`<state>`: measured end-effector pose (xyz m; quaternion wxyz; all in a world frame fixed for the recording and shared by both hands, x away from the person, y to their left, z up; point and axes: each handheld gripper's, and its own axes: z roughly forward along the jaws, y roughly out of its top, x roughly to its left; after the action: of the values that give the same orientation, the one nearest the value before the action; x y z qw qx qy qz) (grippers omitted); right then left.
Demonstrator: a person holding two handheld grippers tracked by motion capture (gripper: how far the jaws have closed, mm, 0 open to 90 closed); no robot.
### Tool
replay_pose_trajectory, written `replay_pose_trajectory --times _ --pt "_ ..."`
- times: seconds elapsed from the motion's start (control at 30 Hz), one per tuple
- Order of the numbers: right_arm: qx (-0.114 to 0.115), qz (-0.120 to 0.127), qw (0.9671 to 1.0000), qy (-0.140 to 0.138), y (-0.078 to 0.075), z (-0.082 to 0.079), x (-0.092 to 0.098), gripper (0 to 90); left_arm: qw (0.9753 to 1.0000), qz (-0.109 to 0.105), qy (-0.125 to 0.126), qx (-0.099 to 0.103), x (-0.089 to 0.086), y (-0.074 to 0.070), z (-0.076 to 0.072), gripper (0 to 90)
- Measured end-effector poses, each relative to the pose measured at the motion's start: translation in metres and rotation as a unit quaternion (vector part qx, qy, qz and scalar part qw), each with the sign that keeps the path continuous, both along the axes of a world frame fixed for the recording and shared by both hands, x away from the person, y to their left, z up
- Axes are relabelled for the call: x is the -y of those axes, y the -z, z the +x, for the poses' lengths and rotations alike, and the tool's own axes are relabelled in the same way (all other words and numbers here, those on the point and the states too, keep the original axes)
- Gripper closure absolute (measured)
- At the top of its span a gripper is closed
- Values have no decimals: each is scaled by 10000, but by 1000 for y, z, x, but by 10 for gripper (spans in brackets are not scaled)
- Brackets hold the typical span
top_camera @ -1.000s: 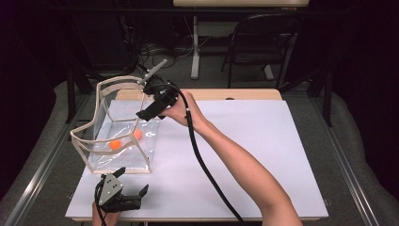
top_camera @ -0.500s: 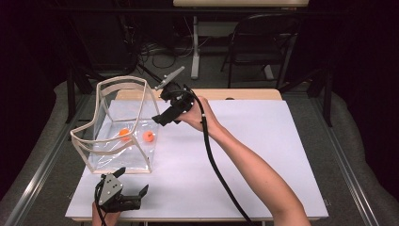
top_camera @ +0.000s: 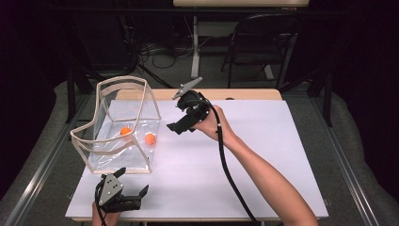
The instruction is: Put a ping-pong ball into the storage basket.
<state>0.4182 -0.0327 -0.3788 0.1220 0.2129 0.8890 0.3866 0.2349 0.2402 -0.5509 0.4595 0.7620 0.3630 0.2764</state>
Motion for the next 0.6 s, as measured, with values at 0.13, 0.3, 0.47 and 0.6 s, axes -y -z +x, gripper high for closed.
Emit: replay_pose_trajectory --times 0.13,0.3,0.47,0.6 --pt "-22 -3 10000 35 8 -4 9 28 10000 9 -5 4 0 0 0 1" --pt "-51 23 10000 72 14 -10 19 28 10000 5 -15 2 0 0 0 1" --pt "-67 24 10000 67 22 -17 27 27 10000 5 -10 23 0 0 0 1" --pt "-94 8 9999 64 29 -24 34 28 10000 9 -10 24 0 0 0 1"
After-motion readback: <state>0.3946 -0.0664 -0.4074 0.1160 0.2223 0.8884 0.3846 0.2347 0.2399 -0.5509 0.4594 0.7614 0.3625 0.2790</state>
